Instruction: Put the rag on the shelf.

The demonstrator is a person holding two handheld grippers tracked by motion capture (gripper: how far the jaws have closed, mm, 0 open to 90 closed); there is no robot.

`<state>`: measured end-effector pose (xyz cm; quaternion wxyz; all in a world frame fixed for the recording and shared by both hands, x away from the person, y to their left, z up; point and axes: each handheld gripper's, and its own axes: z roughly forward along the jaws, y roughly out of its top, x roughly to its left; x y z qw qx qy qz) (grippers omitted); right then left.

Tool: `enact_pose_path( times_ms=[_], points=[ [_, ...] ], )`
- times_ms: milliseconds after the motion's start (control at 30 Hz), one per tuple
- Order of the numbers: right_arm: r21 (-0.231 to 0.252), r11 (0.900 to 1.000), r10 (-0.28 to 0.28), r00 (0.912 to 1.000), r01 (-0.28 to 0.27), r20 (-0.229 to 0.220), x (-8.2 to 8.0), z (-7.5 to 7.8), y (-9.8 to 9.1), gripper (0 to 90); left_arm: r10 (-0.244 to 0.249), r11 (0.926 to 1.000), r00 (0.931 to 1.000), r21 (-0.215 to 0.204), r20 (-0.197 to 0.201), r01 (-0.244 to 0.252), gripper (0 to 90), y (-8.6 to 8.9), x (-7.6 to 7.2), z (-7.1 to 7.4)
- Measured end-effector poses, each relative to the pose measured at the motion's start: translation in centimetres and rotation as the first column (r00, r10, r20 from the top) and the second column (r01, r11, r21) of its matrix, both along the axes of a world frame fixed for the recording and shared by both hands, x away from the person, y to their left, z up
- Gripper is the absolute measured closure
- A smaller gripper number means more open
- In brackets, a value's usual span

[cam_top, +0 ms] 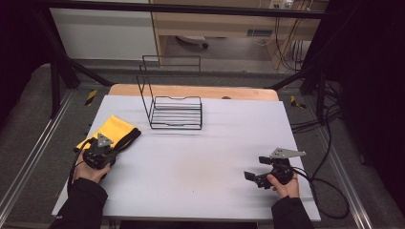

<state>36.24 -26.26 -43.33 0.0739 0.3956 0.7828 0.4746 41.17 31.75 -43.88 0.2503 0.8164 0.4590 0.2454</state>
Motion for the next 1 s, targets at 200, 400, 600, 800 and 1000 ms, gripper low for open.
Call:
enact_pose_path(
  times_ms=[200,400,600,800,1000],
  points=[
    [0.000,1.0000,0.003,1.0000,-0.003,-0.003,0.1,0.0,0.0,1.0,-0.009,0.9986,0.9999,-0.052,-0.009,0.008,81.2,0.6,-0.1,0.4],
    [0.001,1.0000,0.007,1.0000,-0.007,-0.001,0.1,0.0,-0.1,0.9,-0.030,0.9956,0.9995,-0.089,-0.010,0.029,81.7,0.6,-0.6,1.2],
    [0.004,1.0000,0.009,1.0000,-0.009,-0.004,0.1,0.0,0.0,1.0,-0.062,0.9911,0.9980,-0.119,-0.008,0.061,81.8,-0.2,-1.3,1.9],
    [0.005,1.0000,0.009,0.9999,-0.009,-0.005,0.0,0.0,0.0,1.0,-0.029,0.9987,0.9996,-0.042,0.000,0.029,81.4,-0.2,-1.1,2.0],
    [0.004,1.0000,0.008,1.0000,-0.008,-0.002,0.0,0.0,0.0,1.0,-0.012,0.9998,0.9992,0.013,-0.038,0.013,78.1,-0.2,-0.7,1.5]
  ],
)
